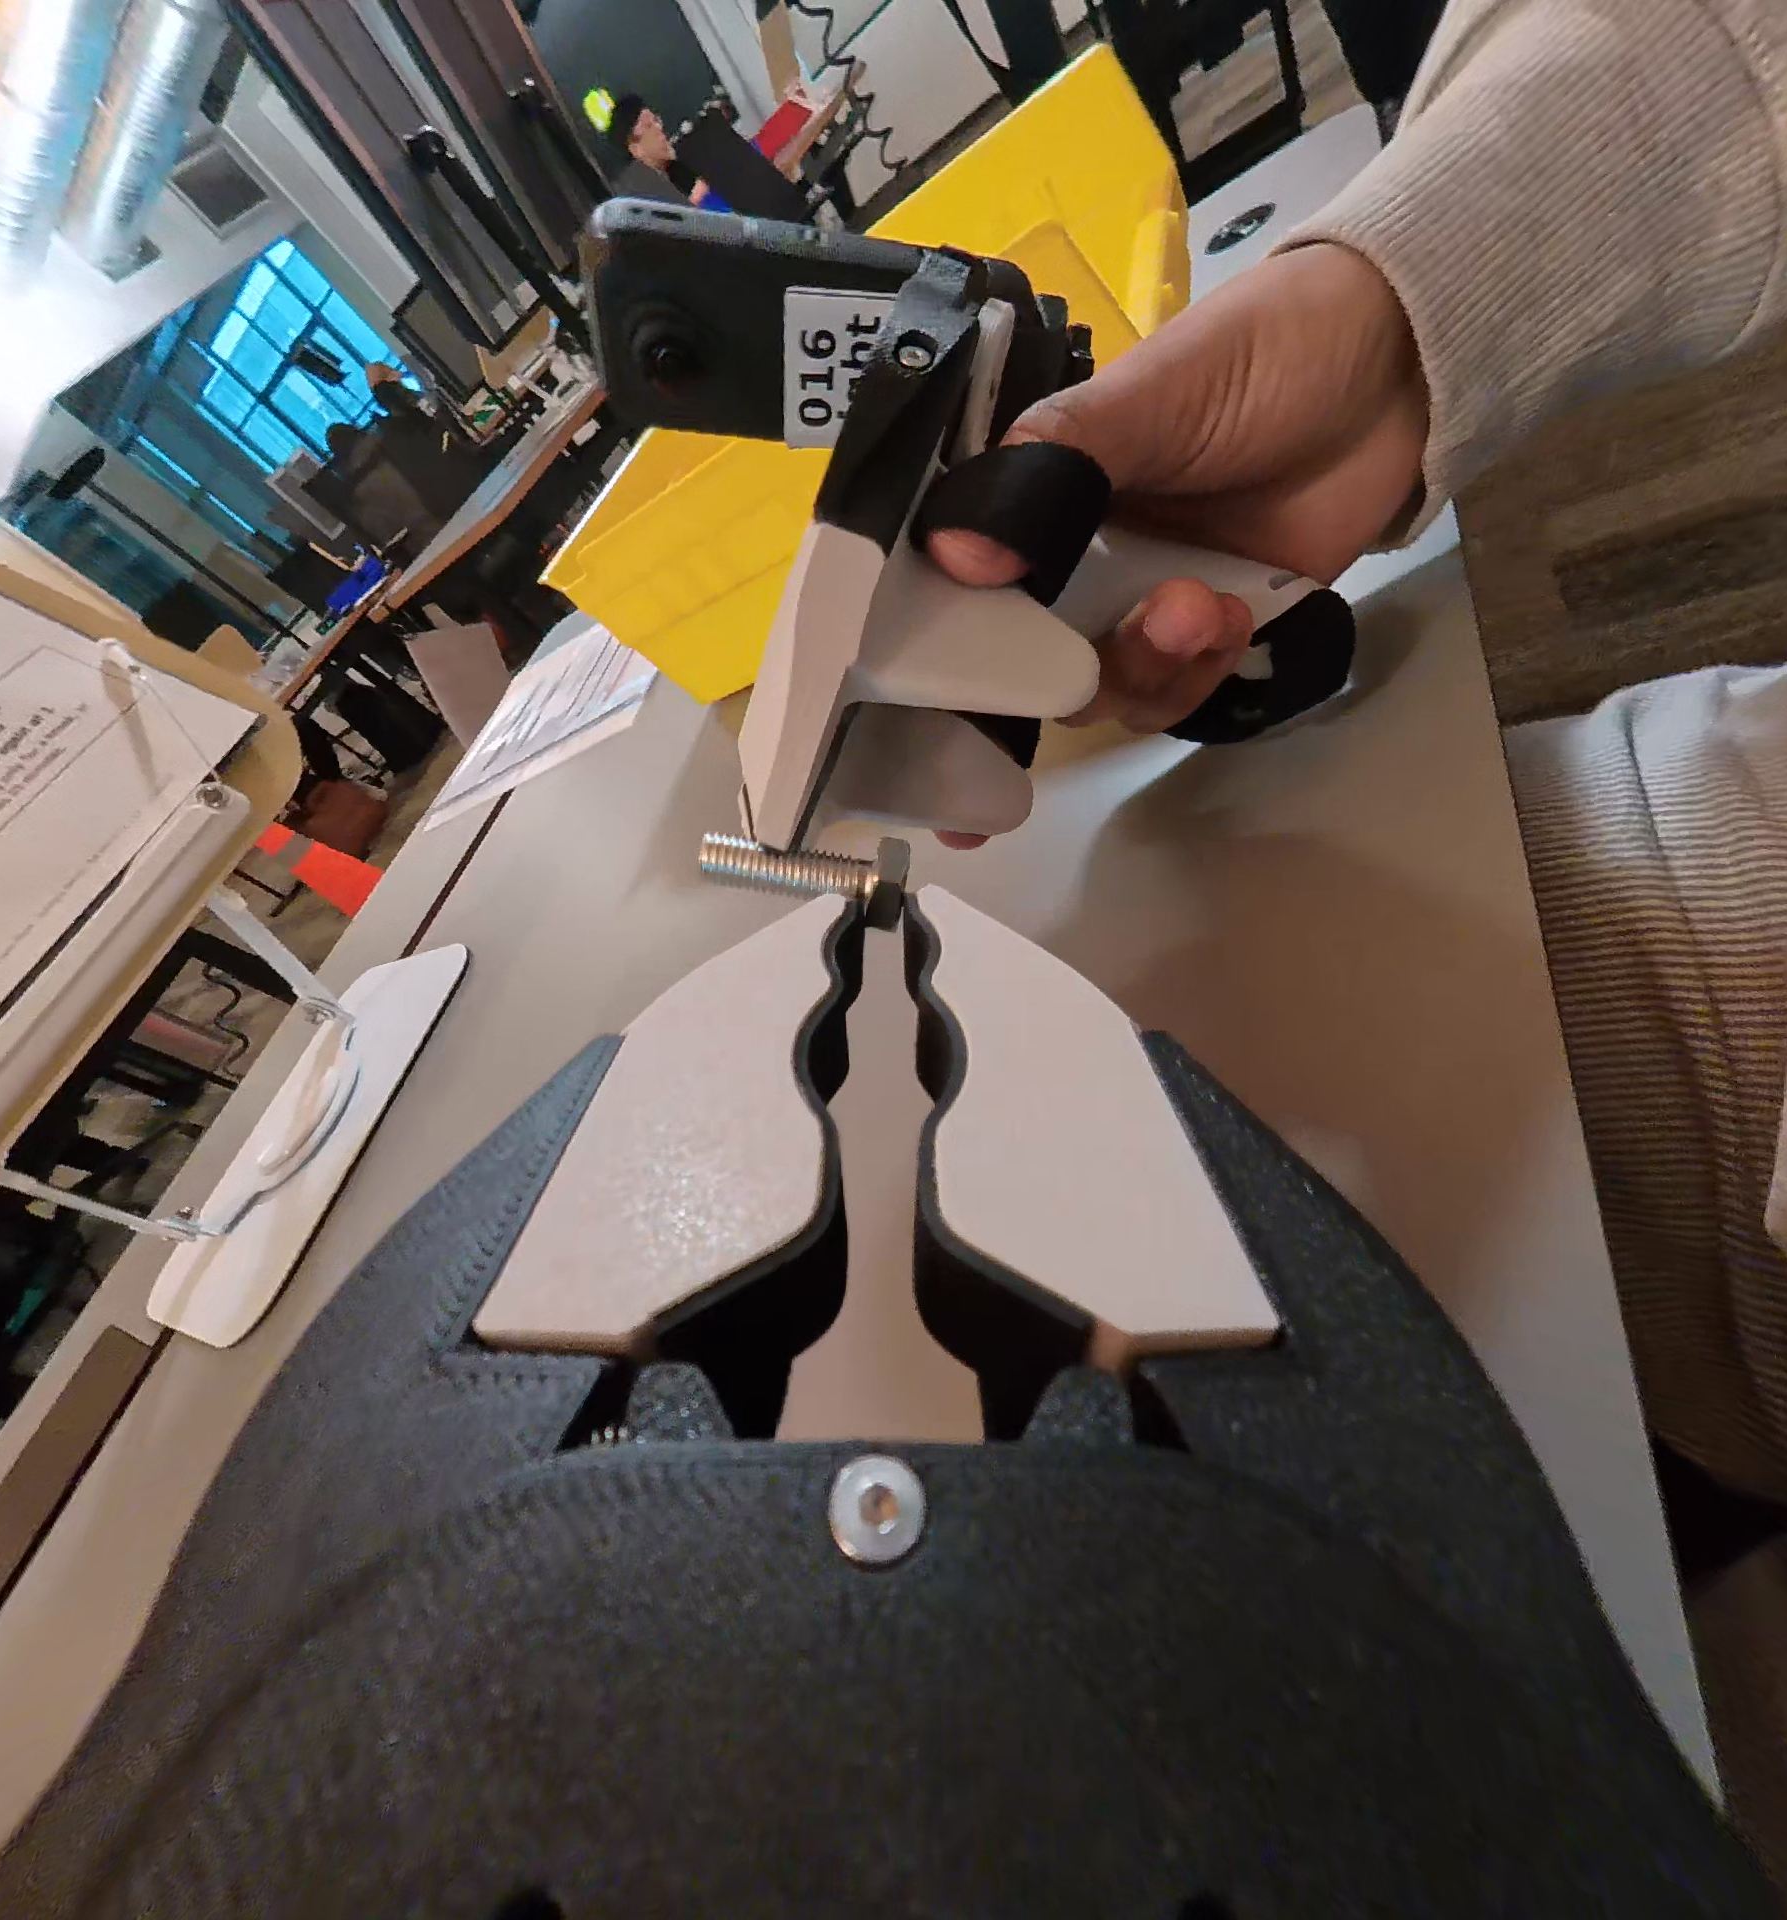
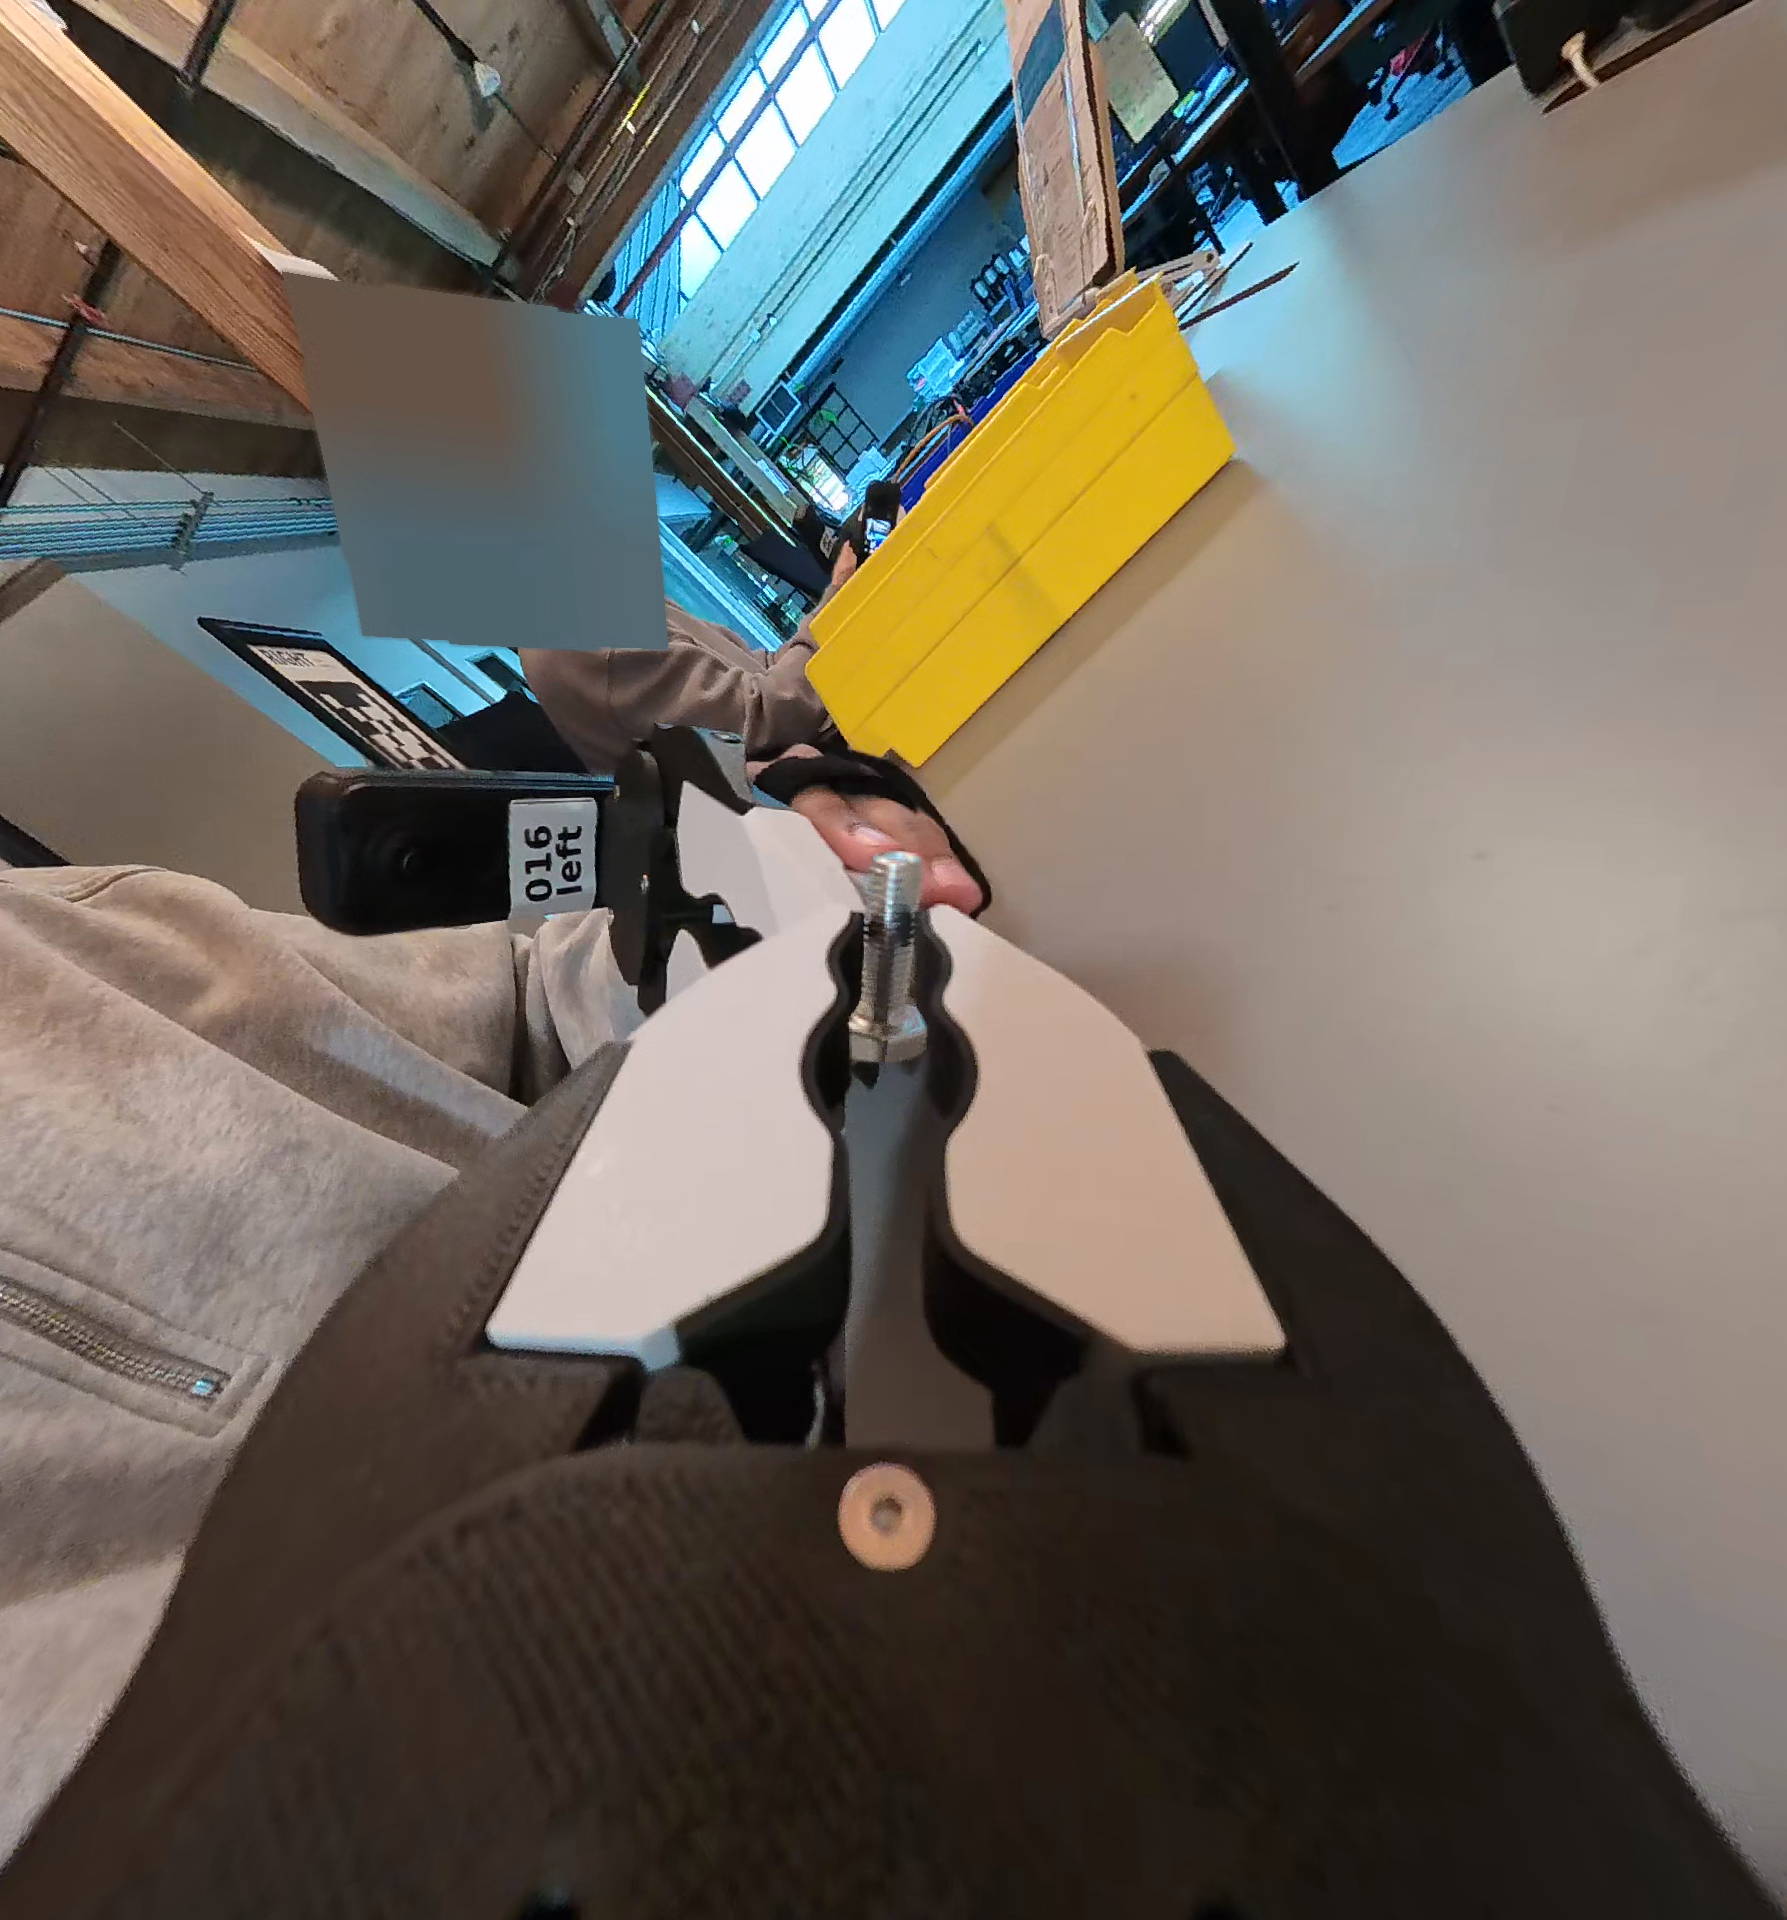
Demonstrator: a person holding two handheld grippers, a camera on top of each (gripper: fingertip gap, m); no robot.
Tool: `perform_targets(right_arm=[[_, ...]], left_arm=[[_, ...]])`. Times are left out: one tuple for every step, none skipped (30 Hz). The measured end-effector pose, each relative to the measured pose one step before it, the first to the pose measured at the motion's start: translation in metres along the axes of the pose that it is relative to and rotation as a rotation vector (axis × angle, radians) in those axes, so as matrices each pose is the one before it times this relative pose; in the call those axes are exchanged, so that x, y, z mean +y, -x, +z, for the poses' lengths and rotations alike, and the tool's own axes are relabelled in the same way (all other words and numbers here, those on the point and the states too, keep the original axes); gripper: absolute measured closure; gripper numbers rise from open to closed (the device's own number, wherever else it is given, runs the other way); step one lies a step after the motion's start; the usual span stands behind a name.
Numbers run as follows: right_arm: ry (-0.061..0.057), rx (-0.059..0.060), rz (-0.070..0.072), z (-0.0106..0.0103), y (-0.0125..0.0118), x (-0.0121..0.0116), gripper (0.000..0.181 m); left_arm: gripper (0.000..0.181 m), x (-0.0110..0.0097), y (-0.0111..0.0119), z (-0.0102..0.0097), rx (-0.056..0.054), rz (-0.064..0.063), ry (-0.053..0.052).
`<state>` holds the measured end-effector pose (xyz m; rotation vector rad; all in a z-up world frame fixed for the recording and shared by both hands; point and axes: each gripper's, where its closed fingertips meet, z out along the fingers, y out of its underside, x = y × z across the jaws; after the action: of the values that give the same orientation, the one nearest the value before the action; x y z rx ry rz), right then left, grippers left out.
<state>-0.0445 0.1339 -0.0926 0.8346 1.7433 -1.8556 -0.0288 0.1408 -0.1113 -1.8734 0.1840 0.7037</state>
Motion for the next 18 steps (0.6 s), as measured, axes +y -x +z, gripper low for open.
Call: perform_targets(right_arm=[[-0.0011, 0.0018, -0.0005, -0.00019, -0.00058, -0.0003, 0.172], [-0.0034, 0.0023, -0.0028, -0.00044, -0.00042, -0.00079, 0.172], [-0.0066, 0.0019, -0.0059, -0.00066, 0.00009, -0.00127, 0.173], [-0.0075, -0.0011, -0.0088, -0.00073, 0.00075, -0.00148, 0.173], [-0.0097, -0.0002, -0.011, -0.0009, 0.00094, -0.00191, 0.173], [-0.0116, 0.0026, -0.0144, -0.00109, 0.00067, -0.00219, 0.173], [-0.0103, 0.0025, -0.0175, -0.00094, 0.00089, -0.00192, 0.173], [-0.0057, 0.0028, -0.0191, -0.00066, 0.00091, -0.00145, 0.173], [-0.0038, 0.005, -0.024, -0.00047, 0.00087, -0.00114, 0.173], [-0.0043, 0.0036, -0.0314, 0.00003, 0.00131, -0.00102, 0.173], [-0.0034, 0.0013, -0.0348, 0.00026, 0.00178, -0.00068, 0.173], [-0.0026, 0.0019, -0.0354, 0.00055, 0.00205, -0.00067, 0.173], [-0.0029, 0.0013, -0.0375, 0.00079, 0.0024, -0.00072, 0.173], [-0.0041, -0.0009, -0.0392, 0.00069, 0.00307, -0.00101, 0.173], [-0.0035, -0.0025, -0.0363, 0.00068, 0.00315, -0.00097, 0.173], [-0.0023, -0.003, -0.0305, 0.00066, 0.00307, -0.00081, 0.173], [-0.0038, -0.0031, -0.0245, 0.00067, 0.00254, -0.00081, 0.172], [-0.0056, -0.0051, -0.0185, 0.0007, 0.00233, -0.00086, 0.173]], left_arm=[[0.172, 0.00083, 0.00134, 0.0001, -0.01, -0.0138, -0.0021], [0.168, 0.00139, 0.00087, 0.0002, -0.0003, -0.0177, 0.0029], [0.161, 0.00178, 0.00104, 0.0002, 0.0034, -0.0297, 0.0038], [0.157, 0.00121, 0.00113, 0.00022, 0.0082, -0.0443, -0.0015], [0.153, 0.00042, 0.00054, 0.00011, 0.0165, -0.059, -0.0086], [0.149, -0.00025, 0.00004, 0.00011, 0.0245, -0.0737, -0.0145], [0.145, -0.00087, -0.00038, 0.0001, 0.0317, -0.0873, -0.0179], [0.143, -0.00266, -0.00004, -0.00024, 0.0342, -0.0903, -0.0178], [0.139, -0.0053, 0.00005, -0.00033, 0.0328, -0.1024, -0.0371], [0.139, -0.00547, -0.00107, -0.00047, 0.0381, -0.1099, -0.0411], [0.137, -0.0032, -0.0004, -0.00009, 0.0251, -0.0888, -0.0229], [0.135, -0.00111, -0.00047, 0.00027, 0.0177, -0.0554, -0.0029], [0.133, -0.00008, -0.00086, 0.00042, 0.0132, -0.0269, 0.0037], [0.133, -0.00036, -0.0012, 0.00016, 0.0116, -0.0152, -0.0031], [0.134, -0.00053, -0.00221, 0.00025, 0.0164, -0.0166, -0.0091], [0.134, 0.00061, -0.00376, 0.0008, 0.0273, -0.0195, -0.003], [0.134, 0.00084, -0.0039, 0.00133, 0.0267, -0.0181, -0.0015], [0.137, 0.00055, -0.00322, 0.00122, 0.0197, -0.0089, -0.004]])
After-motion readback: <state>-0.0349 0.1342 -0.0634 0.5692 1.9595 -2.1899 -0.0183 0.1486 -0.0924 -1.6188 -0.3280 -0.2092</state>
